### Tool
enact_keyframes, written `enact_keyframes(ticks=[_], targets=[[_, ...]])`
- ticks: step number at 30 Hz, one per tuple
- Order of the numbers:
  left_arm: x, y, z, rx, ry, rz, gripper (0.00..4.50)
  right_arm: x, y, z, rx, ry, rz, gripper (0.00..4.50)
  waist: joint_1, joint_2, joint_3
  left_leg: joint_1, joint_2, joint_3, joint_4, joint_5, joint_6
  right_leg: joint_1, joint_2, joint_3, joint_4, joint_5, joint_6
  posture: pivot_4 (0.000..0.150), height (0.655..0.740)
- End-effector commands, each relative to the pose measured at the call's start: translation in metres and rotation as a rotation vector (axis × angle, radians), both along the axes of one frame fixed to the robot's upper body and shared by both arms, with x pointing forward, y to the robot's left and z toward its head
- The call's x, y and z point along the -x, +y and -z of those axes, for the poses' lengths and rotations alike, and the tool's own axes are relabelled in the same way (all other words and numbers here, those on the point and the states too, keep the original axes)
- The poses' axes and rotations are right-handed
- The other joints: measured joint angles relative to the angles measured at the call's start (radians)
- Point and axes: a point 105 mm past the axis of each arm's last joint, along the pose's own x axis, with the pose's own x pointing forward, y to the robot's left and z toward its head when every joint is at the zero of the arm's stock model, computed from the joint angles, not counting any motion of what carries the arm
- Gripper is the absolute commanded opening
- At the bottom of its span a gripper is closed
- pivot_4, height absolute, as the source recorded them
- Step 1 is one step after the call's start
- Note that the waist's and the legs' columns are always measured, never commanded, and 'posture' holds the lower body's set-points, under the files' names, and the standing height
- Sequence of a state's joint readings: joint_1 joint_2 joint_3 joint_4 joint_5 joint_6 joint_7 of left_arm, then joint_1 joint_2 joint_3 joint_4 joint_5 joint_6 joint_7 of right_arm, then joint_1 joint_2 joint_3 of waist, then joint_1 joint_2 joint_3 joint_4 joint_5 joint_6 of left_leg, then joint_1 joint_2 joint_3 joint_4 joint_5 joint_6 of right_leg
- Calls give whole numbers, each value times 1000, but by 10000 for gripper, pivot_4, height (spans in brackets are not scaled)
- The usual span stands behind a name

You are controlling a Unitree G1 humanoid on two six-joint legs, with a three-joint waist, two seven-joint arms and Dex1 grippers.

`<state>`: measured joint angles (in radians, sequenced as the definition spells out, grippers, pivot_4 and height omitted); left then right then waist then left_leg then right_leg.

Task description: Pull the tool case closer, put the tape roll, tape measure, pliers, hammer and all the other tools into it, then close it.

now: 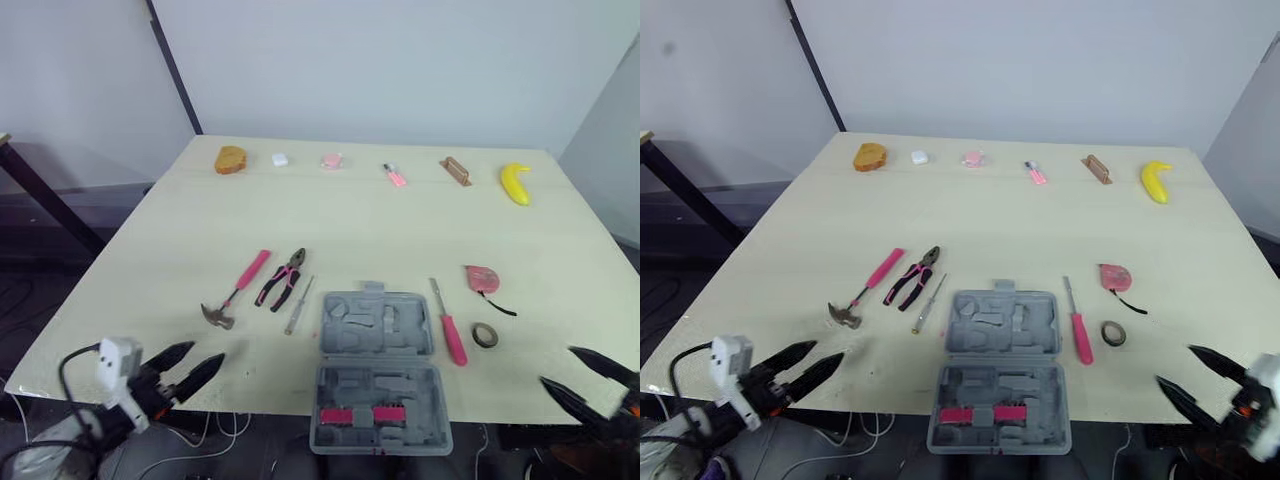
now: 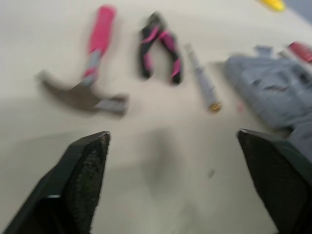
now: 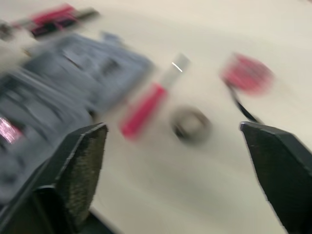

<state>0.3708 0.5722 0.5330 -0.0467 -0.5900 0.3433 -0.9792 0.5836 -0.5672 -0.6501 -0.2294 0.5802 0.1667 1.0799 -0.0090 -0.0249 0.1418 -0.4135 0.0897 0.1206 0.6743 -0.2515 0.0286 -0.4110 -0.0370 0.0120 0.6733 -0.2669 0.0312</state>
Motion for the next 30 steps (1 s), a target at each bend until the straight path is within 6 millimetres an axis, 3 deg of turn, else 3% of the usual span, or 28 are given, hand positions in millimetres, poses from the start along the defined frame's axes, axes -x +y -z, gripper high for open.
enact_keyframes(ticks=[1,5,9,11,13,15,17,21,24,30], targets=[[-1,10,1,-65,-23,-21,43429,1,-8,-11,9,-29,-5,44318,-2,0,0,0,0,0,0,0,0,0,0,0,0,0,0,1500,7400],[-11,7,-3,-66,-76,-17,43429,-11,8,-23,-41,-40,-62,44318,-2,0,-1,0,0,0,-2,0,0,0,0,1,0,0,-1,1500,7400],[-38,-22,-38,-64,-253,107,43429,-44,31,-35,185,-54,-167,44318,-1,-1,-1,0,0,1,-2,0,0,0,-1,1,0,0,-1,1500,7400],[-42,-39,-52,-51,-310,205,43429,-55,40,-32,287,21,-218,44318,-1,0,-1,0,0,1,-2,0,0,0,-1,1,0,0,-1,1500,7400],[-34,-57,-60,-9,-306,386,43429,-67,43,-30,451,66,-248,44318,0,-1,-2,0,0,1,-2,0,0,0,-1,0,0,0,-1,1500,7400],[-23,-71,-70,47,-298,572,43429,-79,47,-31,506,142,-284,44318,-5,-1,-1,0,-1,1,-3,0,0,-1,0,1,0,0,-1,1500,7400],[-22,-80,-84,111,-311,655,43429,-89,53,-33,542,188,-338,44318,-8,0,0,0,0,3,-4,0,0,-2,0,2,0,0,-1,1500,7400],[-9,-100,-87,82,-317,872,43429,-103,64,-20,646,293,-430,44318,-5,1,0,0,0,2,-4,0,0,-2,1,1,-1,0,-1,1500,7400],[-9,-108,-90,76,-337,924,43429,-118,76,-13,667,305,-458,44318,1,1,1,-1,0,2,-4,0,0,-2,1,1,-2,0,-1,1500,7400],[-7,-118,-88,23,-359,973,43429,-126,89,0,707,377,-504,44318,-2,2,2,-2,0,2,-4,0,0,-3,1,2,-1,0,0,1500,7400]])
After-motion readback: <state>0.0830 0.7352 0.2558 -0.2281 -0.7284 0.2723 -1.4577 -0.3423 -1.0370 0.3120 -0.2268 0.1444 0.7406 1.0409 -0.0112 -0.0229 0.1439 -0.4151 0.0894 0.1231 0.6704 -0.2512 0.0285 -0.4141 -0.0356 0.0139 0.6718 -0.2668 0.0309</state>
